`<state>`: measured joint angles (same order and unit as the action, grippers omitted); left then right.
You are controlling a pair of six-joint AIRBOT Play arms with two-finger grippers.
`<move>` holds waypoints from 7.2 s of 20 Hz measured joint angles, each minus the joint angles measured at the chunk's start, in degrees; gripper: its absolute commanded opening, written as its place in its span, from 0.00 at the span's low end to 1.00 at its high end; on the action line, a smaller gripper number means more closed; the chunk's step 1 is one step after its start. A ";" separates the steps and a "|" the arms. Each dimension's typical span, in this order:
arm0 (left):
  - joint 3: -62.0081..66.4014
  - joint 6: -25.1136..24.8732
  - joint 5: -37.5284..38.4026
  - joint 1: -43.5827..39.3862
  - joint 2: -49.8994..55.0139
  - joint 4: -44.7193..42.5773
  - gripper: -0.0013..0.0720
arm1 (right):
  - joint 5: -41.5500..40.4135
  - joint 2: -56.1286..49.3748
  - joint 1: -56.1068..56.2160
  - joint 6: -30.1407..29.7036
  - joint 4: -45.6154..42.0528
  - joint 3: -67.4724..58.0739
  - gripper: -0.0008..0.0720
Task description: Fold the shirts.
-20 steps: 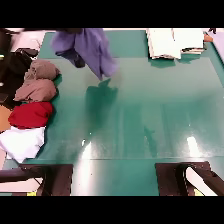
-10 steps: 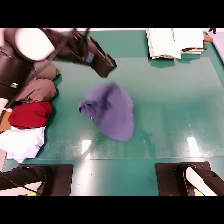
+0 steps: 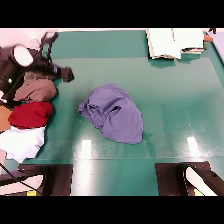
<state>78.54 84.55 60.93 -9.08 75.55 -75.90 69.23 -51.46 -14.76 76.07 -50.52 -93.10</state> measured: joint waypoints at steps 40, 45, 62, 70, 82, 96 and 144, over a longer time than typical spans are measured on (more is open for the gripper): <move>-4.50 -8.09 -9.42 -2.05 2.82 12.98 0.05 | -19.98 -21.57 30.47 -5.66 12.26 53.13 0.03; -0.98 -5.66 -9.27 -2.05 -2.78 5.40 0.05 | -17.86 -19.32 30.14 -5.57 4.46 44.72 0.03; 28.65 -4.04 -4.59 -2.08 -32.11 -5.75 0.05 | 7.19 6.10 0.07 -0.81 -3.06 -9.27 0.03; 12.96 -3.15 -1.14 -2.05 -16.61 -6.10 0.05 | 12.72 -10.82 6.36 2.60 -8.83 -3.98 0.03; -1.27 2.40 1.70 9.38 1.25 -4.96 0.62 | 7.82 -30.97 10.95 3.21 -10.67 4.68 0.55; -44.57 -8.26 1.90 16.61 -14.32 19.02 0.62 | 5.29 -8.09 10.03 1.42 -5.09 29.38 0.55; 29.14 -5.29 -4.00 9.88 -36.28 14.78 0.04 | 6.27 7.78 -4.44 0.02 -10.54 -10.97 0.03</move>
<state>107.68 79.26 56.93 0.80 39.27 -61.12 75.50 -43.68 -19.20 76.09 -61.06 -104.07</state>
